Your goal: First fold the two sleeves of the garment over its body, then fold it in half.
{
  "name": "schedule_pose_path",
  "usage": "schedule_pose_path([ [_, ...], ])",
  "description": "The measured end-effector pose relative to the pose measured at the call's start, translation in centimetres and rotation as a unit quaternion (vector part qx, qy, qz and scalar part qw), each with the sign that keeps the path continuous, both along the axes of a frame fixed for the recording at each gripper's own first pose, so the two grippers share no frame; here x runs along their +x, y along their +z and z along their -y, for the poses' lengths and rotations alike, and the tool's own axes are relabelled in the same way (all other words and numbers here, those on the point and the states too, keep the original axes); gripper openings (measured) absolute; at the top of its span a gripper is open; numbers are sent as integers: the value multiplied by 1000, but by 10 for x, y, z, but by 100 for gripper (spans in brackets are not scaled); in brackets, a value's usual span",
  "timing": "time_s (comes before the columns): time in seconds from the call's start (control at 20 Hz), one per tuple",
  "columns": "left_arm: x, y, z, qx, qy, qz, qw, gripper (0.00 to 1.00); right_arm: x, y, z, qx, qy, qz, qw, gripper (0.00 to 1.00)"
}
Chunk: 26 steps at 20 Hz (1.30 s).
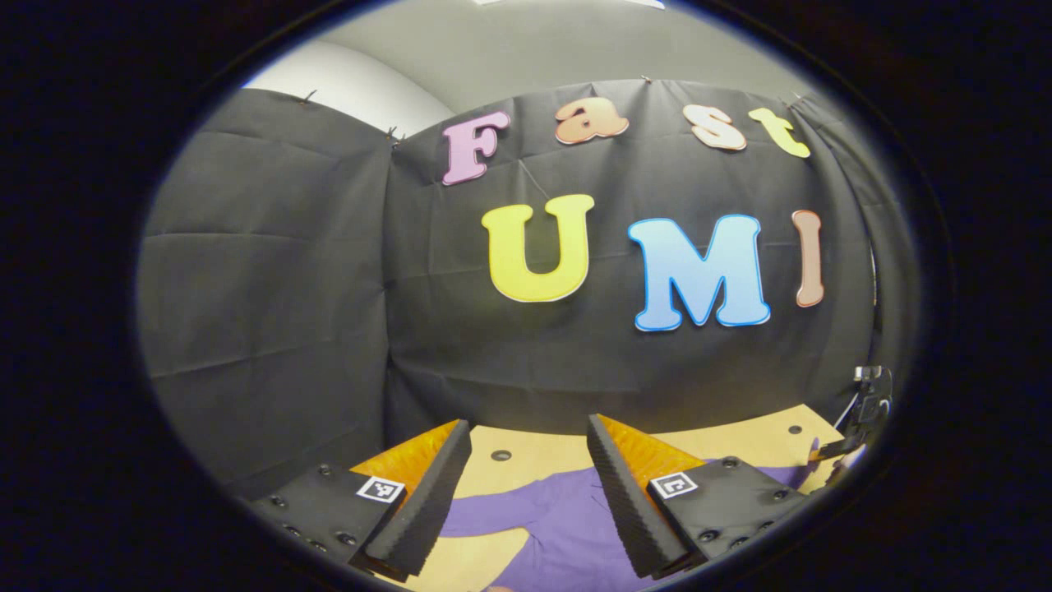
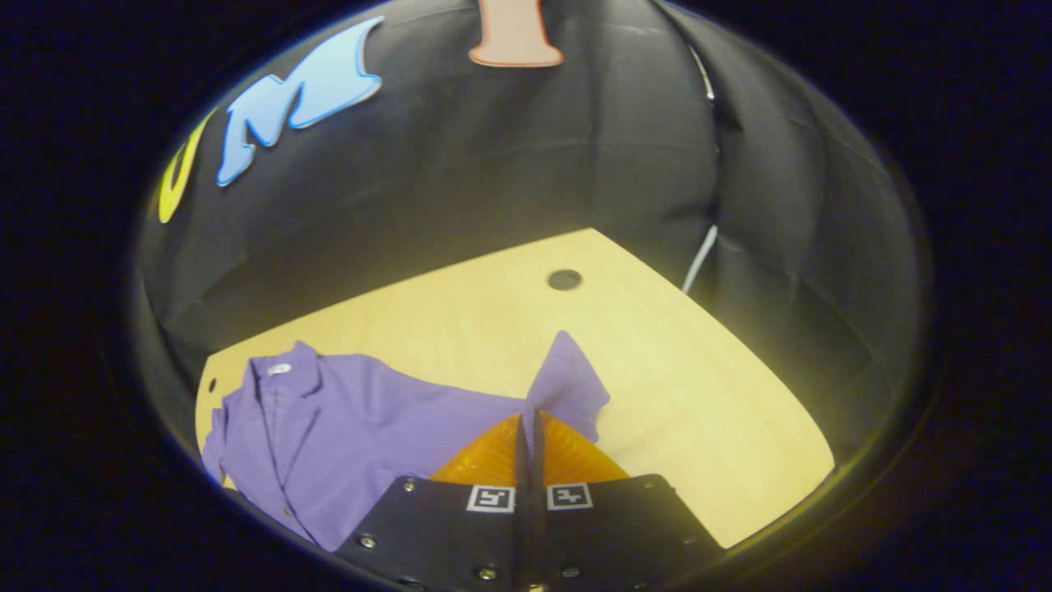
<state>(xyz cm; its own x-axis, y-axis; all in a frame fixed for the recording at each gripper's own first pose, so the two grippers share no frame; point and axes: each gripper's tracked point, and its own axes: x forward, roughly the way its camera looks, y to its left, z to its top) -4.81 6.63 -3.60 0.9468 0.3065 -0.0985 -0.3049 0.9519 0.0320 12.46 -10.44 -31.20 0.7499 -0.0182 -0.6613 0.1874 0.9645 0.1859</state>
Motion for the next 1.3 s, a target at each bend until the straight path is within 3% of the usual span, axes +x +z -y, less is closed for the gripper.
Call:
schedule_pose_path([
  [0.2,-14,-4,-31,0,13,-3,1000,94,19,35,-81,15,58,35,998,0],
  [0.7,-41,-16,-127,-1,61,-13,998,94,15,67,-292,58,177,55,981,0],
  [1.0,-57,-27,-171,0,87,-24,996,94,1,58,-389,64,242,41,967,0],
  [1.3,-72,-42,-210,-2,122,-39,992,94,-24,25,-454,54,300,2,953,0],
])
